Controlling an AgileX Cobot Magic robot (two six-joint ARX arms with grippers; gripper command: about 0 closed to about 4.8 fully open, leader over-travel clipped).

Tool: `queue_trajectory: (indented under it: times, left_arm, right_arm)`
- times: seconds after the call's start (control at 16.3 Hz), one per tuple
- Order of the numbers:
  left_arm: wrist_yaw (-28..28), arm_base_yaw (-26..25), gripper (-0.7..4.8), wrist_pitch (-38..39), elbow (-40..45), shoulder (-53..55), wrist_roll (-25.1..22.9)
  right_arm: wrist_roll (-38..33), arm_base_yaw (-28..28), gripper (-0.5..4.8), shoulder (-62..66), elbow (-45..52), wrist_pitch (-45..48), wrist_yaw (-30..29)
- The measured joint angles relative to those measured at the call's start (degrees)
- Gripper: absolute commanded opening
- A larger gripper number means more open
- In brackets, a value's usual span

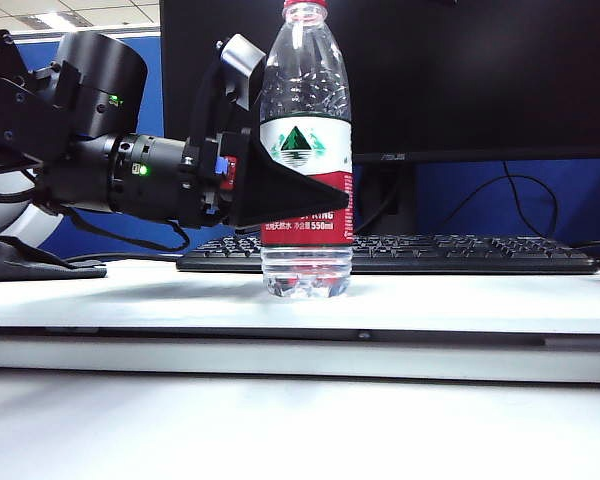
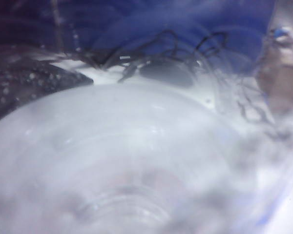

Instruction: Unscrew the cap from the plastic bottle on the table.

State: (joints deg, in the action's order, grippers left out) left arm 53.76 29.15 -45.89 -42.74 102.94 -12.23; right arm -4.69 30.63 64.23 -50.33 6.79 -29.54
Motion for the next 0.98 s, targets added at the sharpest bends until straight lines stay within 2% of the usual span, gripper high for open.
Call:
queue_trajectory:
  times: [0.18,0.24,0.43,0.55,0.8,0.92,0.98]
  left_arm:
    - [-2.1,0.0,2.99,-0.3,0.0,0.0,-0.4]
    - [-3.3,0.0,2.99,-0.5,0.0,0.0,-0.4]
    - [-8.1,0.0,3.0,-1.1,0.0,-0.1,-0.9]
    - [-9.0,0.0,3.01,-1.2,-0.1,-0.1,-0.9]
    - [-9.2,0.0,3.14,-1.2,-0.1,-0.1,-1.0]
    - [-9.4,0.0,3.74,-1.0,-0.1,-0.1,-0.9]
    - [-9.5,0.0,3.82,-0.7,-0.1,-0.1,-0.9]
  right_arm:
    - [0.1,0.0,2.47,0.0,0.0,-0.1,1.6]
    - [0.2,-0.4,2.47,-0.5,0.0,-0.8,4.1]
    - [1.4,-1.8,2.47,-5.8,0.0,-5.9,16.2]
    - [2.1,-1.7,2.47,-9.5,0.0,-9.4,23.0]
    - [3.1,-1.7,2.47,-12.2,0.0,-12.6,24.1]
    - [3.2,-1.7,2.47,-12.2,0.0,-15.1,24.1]
    - [3.2,-1.7,2.47,-12.2,0.0,-15.4,24.1]
